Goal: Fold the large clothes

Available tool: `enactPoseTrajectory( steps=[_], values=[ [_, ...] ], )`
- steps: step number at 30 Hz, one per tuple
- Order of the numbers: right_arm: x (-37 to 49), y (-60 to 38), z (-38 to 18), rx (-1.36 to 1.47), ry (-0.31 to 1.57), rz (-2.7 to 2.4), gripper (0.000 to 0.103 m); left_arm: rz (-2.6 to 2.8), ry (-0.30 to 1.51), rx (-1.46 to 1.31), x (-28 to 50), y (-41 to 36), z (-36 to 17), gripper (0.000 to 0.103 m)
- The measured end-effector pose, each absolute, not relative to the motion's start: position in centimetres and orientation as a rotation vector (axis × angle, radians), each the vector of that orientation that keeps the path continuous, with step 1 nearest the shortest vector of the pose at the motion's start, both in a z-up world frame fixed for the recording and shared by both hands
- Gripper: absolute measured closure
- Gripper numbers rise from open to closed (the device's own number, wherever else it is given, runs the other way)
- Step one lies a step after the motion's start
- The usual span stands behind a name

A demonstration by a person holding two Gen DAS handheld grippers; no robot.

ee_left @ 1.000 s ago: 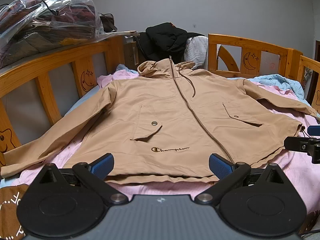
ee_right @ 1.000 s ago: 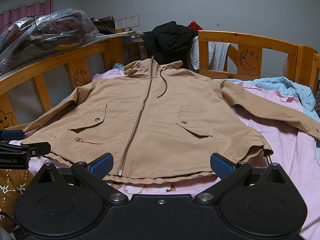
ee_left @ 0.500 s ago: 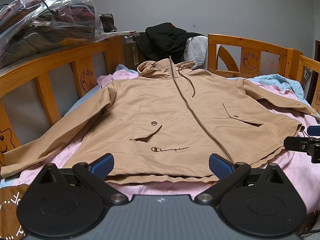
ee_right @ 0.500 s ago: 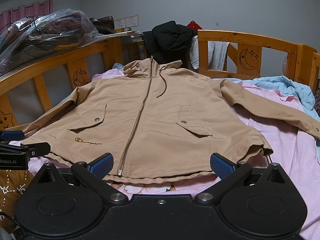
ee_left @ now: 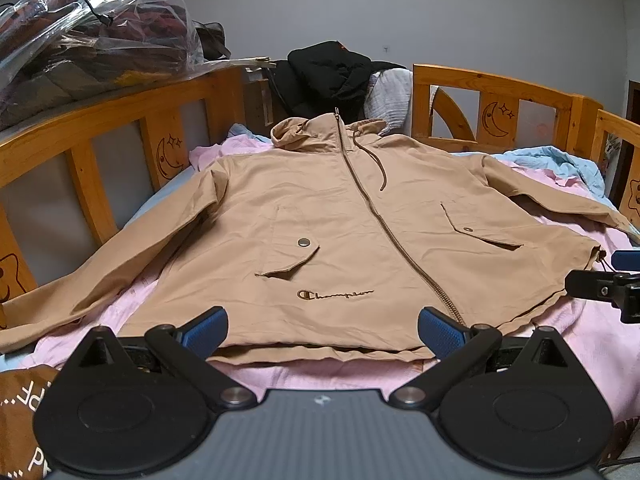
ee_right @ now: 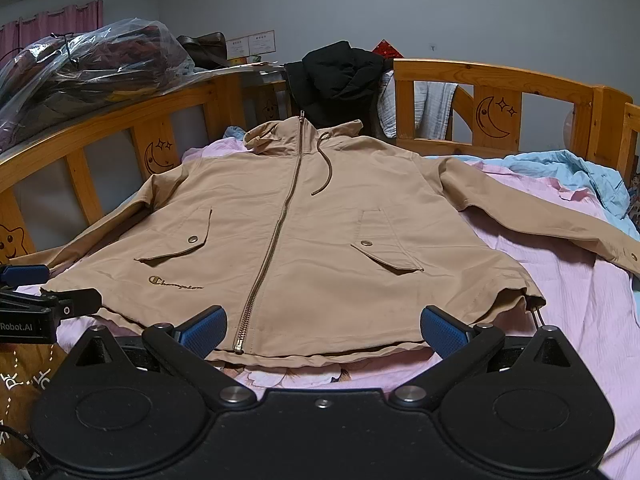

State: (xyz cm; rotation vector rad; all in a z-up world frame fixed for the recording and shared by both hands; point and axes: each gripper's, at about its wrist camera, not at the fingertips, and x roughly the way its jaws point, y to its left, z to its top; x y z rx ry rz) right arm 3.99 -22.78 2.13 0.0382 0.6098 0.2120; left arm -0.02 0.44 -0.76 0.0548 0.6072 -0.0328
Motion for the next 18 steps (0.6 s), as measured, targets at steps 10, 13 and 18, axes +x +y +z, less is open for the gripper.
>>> enactPoseTrajectory(
  steps=[10, 13, 18],
  values=[
    [4.0, -23.2, 1.7, 0.046, 0.62, 0.208, 0.0, -0.046, 0.648, 0.041, 0.3, 0.5, -1.0, 0.0],
    [4.1, -23.0, 1.8, 0.05, 0.626, 0.207, 0.0, -0.04, 0.652, 0.044, 0.3, 0.4, -1.1, 0.0],
    [4.6, -23.5, 2.0, 0.092, 0.659, 0.193, 0.0, -0.045, 0.703, 0.059, 1.6, 0.3, -1.1, 0.0]
  ],
)
